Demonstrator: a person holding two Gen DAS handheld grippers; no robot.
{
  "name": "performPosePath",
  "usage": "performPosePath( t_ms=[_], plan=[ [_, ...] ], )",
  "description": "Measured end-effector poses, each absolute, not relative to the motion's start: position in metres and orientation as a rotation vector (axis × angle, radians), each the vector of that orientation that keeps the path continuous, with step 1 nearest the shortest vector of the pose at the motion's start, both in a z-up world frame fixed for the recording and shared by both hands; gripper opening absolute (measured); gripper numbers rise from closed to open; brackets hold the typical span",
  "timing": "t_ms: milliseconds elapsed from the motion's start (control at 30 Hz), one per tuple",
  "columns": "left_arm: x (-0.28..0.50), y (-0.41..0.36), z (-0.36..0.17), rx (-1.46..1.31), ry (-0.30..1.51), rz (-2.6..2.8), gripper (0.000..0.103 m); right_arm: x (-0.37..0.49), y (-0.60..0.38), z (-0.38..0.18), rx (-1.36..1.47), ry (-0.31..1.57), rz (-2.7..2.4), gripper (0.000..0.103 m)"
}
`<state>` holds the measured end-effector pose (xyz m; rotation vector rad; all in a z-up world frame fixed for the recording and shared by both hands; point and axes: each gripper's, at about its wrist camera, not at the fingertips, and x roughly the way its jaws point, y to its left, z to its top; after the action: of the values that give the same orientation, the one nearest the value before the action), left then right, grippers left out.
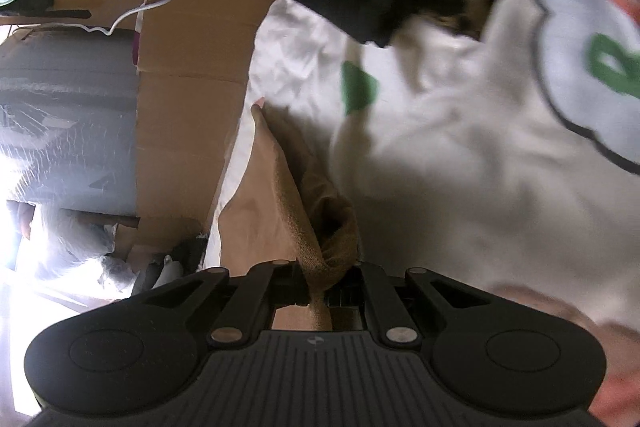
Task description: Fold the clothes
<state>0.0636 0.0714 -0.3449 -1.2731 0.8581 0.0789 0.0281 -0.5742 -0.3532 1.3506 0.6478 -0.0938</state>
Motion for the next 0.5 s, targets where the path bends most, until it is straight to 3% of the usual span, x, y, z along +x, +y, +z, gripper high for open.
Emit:
performPosePath(
  t_ms=[500],
  plan=[
    [0.018,0.076,-0.337,-1.241,0.894,0.075,0.004,-0.053,-0.562,-0.345,1.345,0.682,-0.123,0.003]
  ],
)
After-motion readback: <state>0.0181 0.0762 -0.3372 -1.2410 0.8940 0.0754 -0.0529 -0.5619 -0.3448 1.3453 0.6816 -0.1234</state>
